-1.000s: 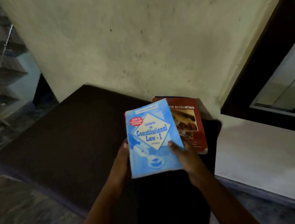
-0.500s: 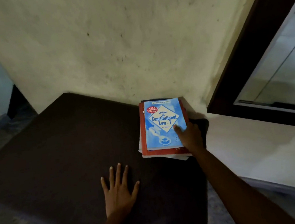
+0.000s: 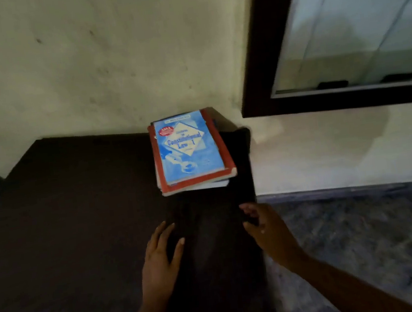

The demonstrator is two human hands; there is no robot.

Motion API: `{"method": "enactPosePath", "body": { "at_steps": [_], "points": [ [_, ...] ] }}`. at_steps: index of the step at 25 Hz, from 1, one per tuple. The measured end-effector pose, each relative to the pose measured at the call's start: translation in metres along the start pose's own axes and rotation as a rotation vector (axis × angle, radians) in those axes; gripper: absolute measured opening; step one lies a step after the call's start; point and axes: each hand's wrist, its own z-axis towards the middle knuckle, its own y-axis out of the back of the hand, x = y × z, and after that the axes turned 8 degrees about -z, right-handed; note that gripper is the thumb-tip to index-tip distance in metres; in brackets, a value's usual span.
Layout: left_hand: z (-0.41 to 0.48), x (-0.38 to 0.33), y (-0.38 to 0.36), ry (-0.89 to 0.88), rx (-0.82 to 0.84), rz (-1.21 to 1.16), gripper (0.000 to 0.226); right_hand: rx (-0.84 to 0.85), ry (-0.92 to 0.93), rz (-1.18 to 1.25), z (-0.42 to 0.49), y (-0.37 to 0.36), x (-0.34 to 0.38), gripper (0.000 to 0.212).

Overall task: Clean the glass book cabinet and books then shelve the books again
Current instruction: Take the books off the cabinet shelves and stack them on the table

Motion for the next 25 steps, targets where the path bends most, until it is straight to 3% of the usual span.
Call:
{"method": "enactPosePath", "body": {
  "at_steps": [3, 5, 9, 13, 16, 19, 22, 25],
  "points": [
    [-0.013, -0.072, -0.036, -0.17, 0.22, -0.015, 0.057, 0.257, -0.04, -0.114, -0.04, 0.08, -0.061, 0.028],
    [-0.024, -0.119, -0.094, -0.247, 0.38, -0.018, 0.062, 0.272, -0.015, -0.164, -0.073, 0.156, -0.109, 0.027],
    [-0.058, -0.234, -0.251, -0.486, 0.533, 0.003, 0.052, 0.003, -0.167, -0.131, -0.128, 0.323, -0.199, 0.02],
    [-0.064, -0.401, -0.375, -0.701, 0.583, -0.001, 0.086, -0.335, -0.256, -0.017, -0.15, 0.474, -0.257, 0.023],
    [-0.043, -0.507, -0.449, -0.843, 0.541, -0.015, 0.094, -0.519, -0.204, 0.06, -0.137, 0.58, -0.297, 0.03],
    [-0.01, -0.593, -0.507, -1.02, 0.397, -0.027, 0.081, -0.681, -0.156, 0.033, -0.099, 0.67, -0.323, 0.025],
    [0.048, -0.682, -0.571, -1.171, 0.133, 0.015, 0.063, -0.739, -0.046, -0.002, -0.032, 0.76, -0.35, 0.027],
    [0.11, -0.753, -0.625, -1.126, -0.042, 0.008, 0.064, -0.691, 0.033, 0.017, 0.04, 0.832, -0.371, 0.028]
  ]
}}
